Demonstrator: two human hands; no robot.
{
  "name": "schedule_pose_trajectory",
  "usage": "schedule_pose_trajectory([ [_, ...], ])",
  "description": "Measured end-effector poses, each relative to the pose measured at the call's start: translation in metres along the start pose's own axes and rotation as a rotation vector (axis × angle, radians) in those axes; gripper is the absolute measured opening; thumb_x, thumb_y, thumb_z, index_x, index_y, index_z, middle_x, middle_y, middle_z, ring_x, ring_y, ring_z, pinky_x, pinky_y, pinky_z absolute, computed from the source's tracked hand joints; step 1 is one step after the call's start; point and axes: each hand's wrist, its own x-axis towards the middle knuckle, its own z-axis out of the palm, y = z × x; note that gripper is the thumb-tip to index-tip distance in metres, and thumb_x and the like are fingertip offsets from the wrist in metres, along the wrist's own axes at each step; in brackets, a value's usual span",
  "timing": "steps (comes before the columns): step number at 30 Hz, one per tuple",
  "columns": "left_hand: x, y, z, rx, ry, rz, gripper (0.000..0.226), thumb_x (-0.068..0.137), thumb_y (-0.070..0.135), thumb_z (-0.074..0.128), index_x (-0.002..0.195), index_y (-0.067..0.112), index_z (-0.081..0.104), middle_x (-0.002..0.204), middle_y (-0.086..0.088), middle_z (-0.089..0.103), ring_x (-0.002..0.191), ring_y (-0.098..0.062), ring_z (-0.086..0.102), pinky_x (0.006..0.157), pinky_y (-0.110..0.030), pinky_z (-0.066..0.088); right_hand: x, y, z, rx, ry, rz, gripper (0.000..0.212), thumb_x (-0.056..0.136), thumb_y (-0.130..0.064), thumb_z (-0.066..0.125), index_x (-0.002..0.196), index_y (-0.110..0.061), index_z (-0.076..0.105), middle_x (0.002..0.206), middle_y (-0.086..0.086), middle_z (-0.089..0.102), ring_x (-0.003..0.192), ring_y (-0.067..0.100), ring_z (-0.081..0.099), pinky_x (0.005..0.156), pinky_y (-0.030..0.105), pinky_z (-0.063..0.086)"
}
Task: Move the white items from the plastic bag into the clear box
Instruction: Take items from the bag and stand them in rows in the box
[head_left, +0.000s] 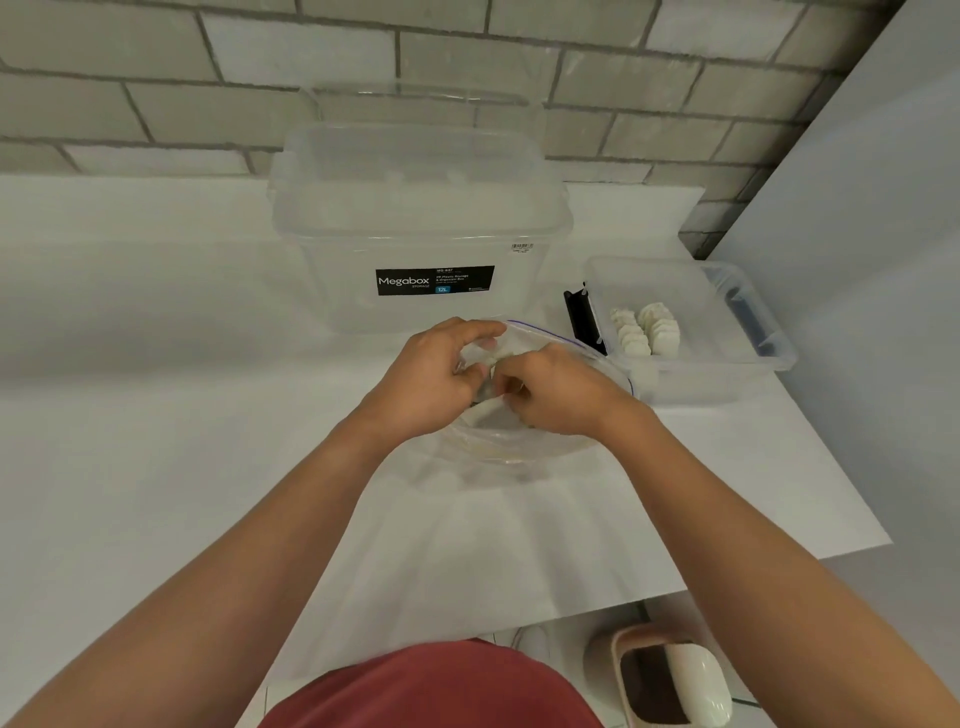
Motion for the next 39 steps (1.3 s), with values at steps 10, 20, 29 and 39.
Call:
schedule_pose_trajectory([
  [10,-0.002,-0.002,0.001,-0.035,-0.008,-0.020,0.047,0.093,0.012,0.058,0.135,0.033,0.057,0.119,0.017,0.062,0.087,-0.001,0.055,0.071,-0.002,0.036,-0.023,0.003,-0.009,-0.105,0.230,-0.160,0.027,0.091,-0.003,0.064,0.105,-0.022,0.077,0.091,0.003,0.061,0.076,0.029,0.064,0.063,0.042,0.053],
  [20,-0.001,0.007,0.011,-0.067,0.001,-0.033,0.046,0.092,0.010,0.059,0.132,0.033,0.058,0.118,0.017,0.062,0.086,-0.008,0.057,0.074,-0.008,0.038,-0.059,0.007,-0.041,-0.184,0.326,-0.181,0.020,0.094,-0.020,0.065,0.109,-0.031,0.072,0.098,-0.010,0.069,0.085,0.021,0.069,0.064,0.044,0.056],
  [29,0.004,0.012,0.015,-0.100,0.074,-0.092,0.044,0.093,0.009,0.059,0.127,0.036,0.061,0.116,0.020,0.063,0.086,-0.012,0.059,0.070,-0.001,0.037,-0.096,0.081,-0.141,-0.054,0.673,0.047,0.016,0.090,-0.020,0.076,0.104,-0.025,0.078,0.082,-0.028,0.061,0.067,-0.009,0.056,0.071,0.024,0.050],
  [39,0.008,0.020,0.025,-0.158,0.135,-0.150,0.045,0.092,0.007,0.061,0.123,0.040,0.062,0.113,0.023,0.065,0.092,-0.020,0.062,0.071,-0.005,0.043,-0.033,0.210,-0.123,-0.102,0.095,0.249,0.020,0.087,-0.016,0.075,0.098,-0.033,0.074,0.082,-0.019,0.069,0.076,-0.004,0.061,0.073,0.014,0.050],
])
